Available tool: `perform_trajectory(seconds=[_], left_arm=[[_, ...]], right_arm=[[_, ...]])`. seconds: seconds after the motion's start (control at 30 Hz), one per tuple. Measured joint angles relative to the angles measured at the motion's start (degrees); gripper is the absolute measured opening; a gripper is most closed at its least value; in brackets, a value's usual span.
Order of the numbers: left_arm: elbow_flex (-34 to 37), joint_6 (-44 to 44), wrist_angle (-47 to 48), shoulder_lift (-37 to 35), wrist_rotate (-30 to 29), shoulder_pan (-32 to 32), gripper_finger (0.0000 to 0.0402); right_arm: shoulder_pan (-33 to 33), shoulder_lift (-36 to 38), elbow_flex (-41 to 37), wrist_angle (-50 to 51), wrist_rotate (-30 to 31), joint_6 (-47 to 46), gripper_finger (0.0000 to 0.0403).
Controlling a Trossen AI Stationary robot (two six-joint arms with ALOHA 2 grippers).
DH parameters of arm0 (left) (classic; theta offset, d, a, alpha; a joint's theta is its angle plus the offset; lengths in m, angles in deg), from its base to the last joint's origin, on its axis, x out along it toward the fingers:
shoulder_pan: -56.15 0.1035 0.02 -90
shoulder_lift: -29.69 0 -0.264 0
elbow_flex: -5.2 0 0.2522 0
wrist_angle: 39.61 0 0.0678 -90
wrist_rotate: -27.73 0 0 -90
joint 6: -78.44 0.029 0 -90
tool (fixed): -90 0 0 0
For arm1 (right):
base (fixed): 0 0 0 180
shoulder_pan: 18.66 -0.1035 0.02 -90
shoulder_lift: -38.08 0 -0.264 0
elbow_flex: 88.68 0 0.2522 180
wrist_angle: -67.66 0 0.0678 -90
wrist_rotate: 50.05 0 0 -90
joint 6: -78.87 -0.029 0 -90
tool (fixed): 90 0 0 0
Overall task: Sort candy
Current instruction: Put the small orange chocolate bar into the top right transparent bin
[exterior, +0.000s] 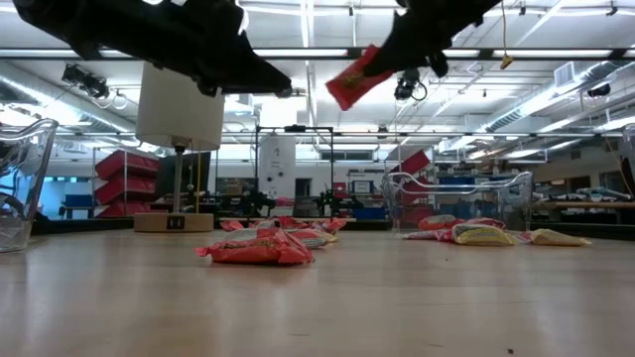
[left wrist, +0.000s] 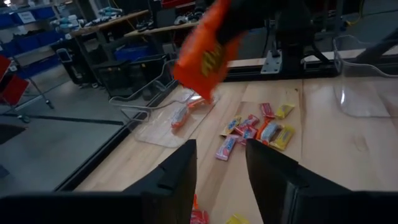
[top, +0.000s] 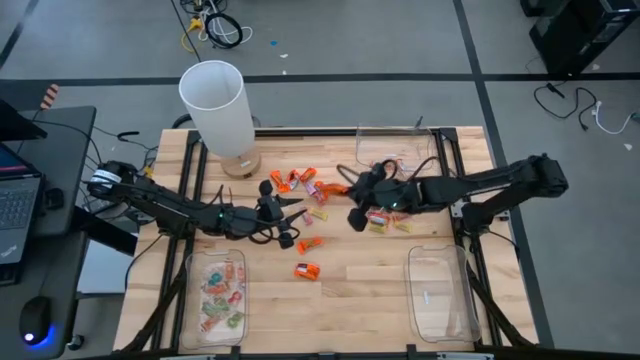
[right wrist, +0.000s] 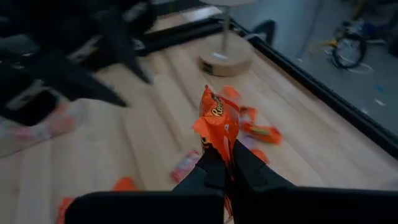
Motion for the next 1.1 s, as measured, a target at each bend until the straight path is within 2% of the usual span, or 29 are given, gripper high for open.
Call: perform_trajectory(seconds=[0.27, 0.57, 0.77, 1.1], left_arm=[[0.0, 0.1, -0.1, 0.0, 0.1, -0.1, 0.0142], [0.0, 0.1, -0.1, 0.0, 0.3, -0.1, 0.0142], [0.0, 0.1, -0.1, 0.0, 0.4, -0.1, 0.0142], [0.0, 0.0, -0.2, 0.0, 2.4, -0.1, 0.0142]], right_arm=[[7.9, 9.4, 0.0, 15.0, -1.6, -5.2, 0.0], [22.4, 16.1, 0.0, 30.5, -4.2, -12.8, 0.0], [32.4, 15.3, 0.0, 36.1, -8.7, -13.0, 0.0], [45.1, 9.5, 0.0, 36.3, -16.4, -9.1, 0.0]])
